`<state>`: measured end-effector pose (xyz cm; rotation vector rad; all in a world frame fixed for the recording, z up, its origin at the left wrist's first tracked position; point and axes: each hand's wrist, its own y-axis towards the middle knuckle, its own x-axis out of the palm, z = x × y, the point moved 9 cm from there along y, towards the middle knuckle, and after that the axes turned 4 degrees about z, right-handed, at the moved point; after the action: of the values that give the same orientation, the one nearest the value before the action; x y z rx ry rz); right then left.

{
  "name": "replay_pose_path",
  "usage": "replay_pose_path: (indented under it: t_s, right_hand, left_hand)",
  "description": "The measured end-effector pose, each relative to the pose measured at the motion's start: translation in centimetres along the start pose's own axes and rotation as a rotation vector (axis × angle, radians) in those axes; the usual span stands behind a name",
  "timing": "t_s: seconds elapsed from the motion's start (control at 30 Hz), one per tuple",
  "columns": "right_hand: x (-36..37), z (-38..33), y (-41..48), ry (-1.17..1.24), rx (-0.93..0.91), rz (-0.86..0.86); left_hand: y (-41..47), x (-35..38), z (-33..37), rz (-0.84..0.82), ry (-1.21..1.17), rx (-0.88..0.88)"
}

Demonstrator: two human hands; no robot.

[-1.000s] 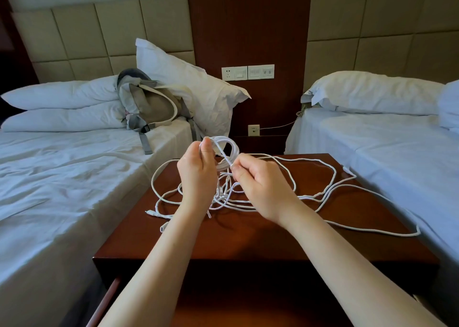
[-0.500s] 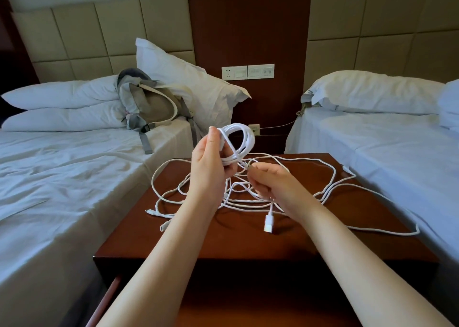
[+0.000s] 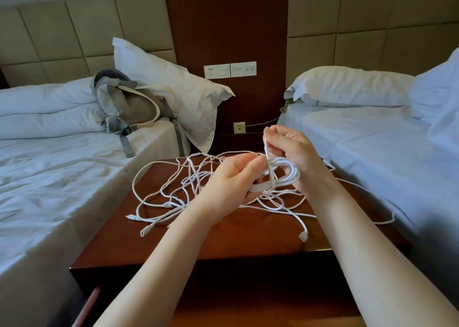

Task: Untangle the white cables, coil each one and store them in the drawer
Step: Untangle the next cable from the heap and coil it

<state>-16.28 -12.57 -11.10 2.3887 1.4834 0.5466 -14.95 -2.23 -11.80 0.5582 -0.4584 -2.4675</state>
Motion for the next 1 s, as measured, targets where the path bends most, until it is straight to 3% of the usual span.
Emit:
replay_pose_path:
  t_s: [0.17,0.4,0.53,0.63,0.77,1.0]
  right_hand:
    - [0.1,-1.3,0.4,-0.15,-0.086,-0.063]
    - [-0.3,-3.7,-0.3,-0.397,-0.251,0.106]
    - [-0.5,-4.1,-0.4,-0.509,-0.293,0.186]
    - [0.7,-4.4,-0.6,-0.556,-0.337,0.146]
    - [3.6,-3.0,-1.1,-0.606,-0.283,-0.005]
    - [6.6,0.2,-2.1,-0.556,-0.119,-0.248]
  left_hand:
    - [-0.4,2.0,-1.0,-0.139,-0.004,-0.107]
    - [-0.3,2.2,-2.8,-0.237,0.14,-0.21]
    - [0.6,0.5,-4.6,-0.095,0.248,-0.242]
    - [1.3,-2.2,-5.4,0.11,0.268,-0.182]
    - [1.0,-6.1,-6.9,0.401,0.0,-0.189]
    - [0.5,-8.7,-6.8,0.617,-0.234,-0.142]
